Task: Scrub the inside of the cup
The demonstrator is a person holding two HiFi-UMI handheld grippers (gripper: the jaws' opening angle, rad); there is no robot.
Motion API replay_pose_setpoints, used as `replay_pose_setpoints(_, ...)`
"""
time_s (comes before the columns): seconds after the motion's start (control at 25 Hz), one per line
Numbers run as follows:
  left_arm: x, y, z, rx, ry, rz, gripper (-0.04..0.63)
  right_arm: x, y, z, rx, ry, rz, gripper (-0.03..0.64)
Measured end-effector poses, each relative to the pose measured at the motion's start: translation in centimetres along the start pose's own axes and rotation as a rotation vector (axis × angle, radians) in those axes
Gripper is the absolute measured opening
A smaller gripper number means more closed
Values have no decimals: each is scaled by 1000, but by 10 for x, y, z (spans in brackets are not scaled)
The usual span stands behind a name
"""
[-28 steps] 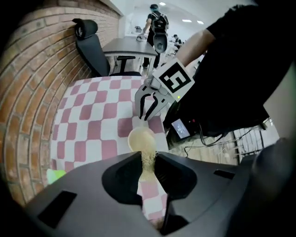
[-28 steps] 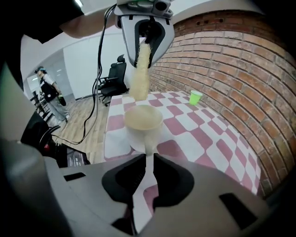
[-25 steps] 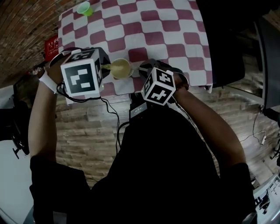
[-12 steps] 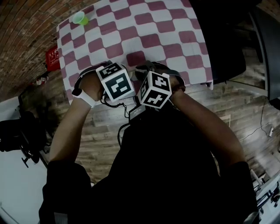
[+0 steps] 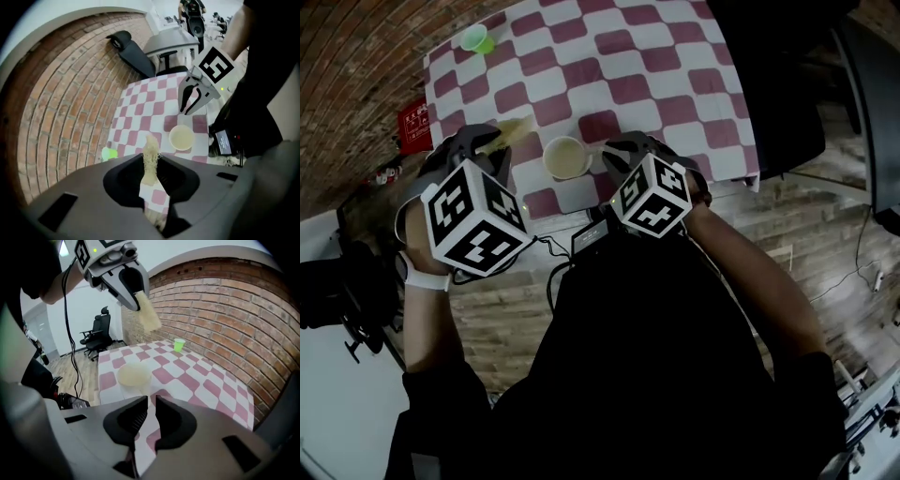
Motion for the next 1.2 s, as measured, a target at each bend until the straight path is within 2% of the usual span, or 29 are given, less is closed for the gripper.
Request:
replay_pose_setpoints(0.08,-11,-15,-12,-4,103,-142,78,7,6,-10,-24,39,57,69)
replay_pose_setpoints(0.16,-28,-31,-23,30,171,-250,78,18,11,-22,-51,87,117,69)
replay_pose_setpoints(0.28,-65,-51,-35,162,191,-305,78,33,17,-42,-82,160,200,69)
replay_pose_setpoints(0.36,-82,-63,-48,226,273,-397,78,40,20,-55,-106,201,254,69)
replay_pose_setpoints(0.44,-94,-79,-71,303,447,-547,78,46,24,-69,-135,241,308,69)
replay_pose_setpoints(0.52,-104,-92,-100,382,660,-699,78,52,25,-82,-165,285,363,69)
replay_pose_setpoints(0.6,-113,-98,-124,398,853,-845,78,58,21,-95,-195,338,433,69)
replay_pose_setpoints(0.68,-120,-101,-138,340,1007,-993,78,65,17,-109,-220,398,502,69)
replay_pose_setpoints(0.76,-124,-99,-145,246,1124,-1123,78,76,14,-125,-231,452,546,69)
replay_pose_setpoints(0.88,-123,-94,-148,116,1223,-1230,78,98,13,-146,-252,513,565,69)
replay_pose_setpoints(0.96,-118,-88,-145,51,1240,-1239,78,113,14,-154,-266,543,556,70)
replay_pose_setpoints(1.04,-106,-78,-136,-9,1226,-1217,78,123,13,-154,-268,557,541,69)
replay_pose_setpoints(1.2,-72,-45,-108,-167,1132,-1120,78,122,7,-137,-243,529,553,69)
Point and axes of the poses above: the fingertips, and each gripper's own axes: z forward along the fingers, y to its right, x out of its top, the point moved 1 cm from there along -z, backward along the fingers, and after that the axes turned 4 degrees about x, right-handed, at the moved point
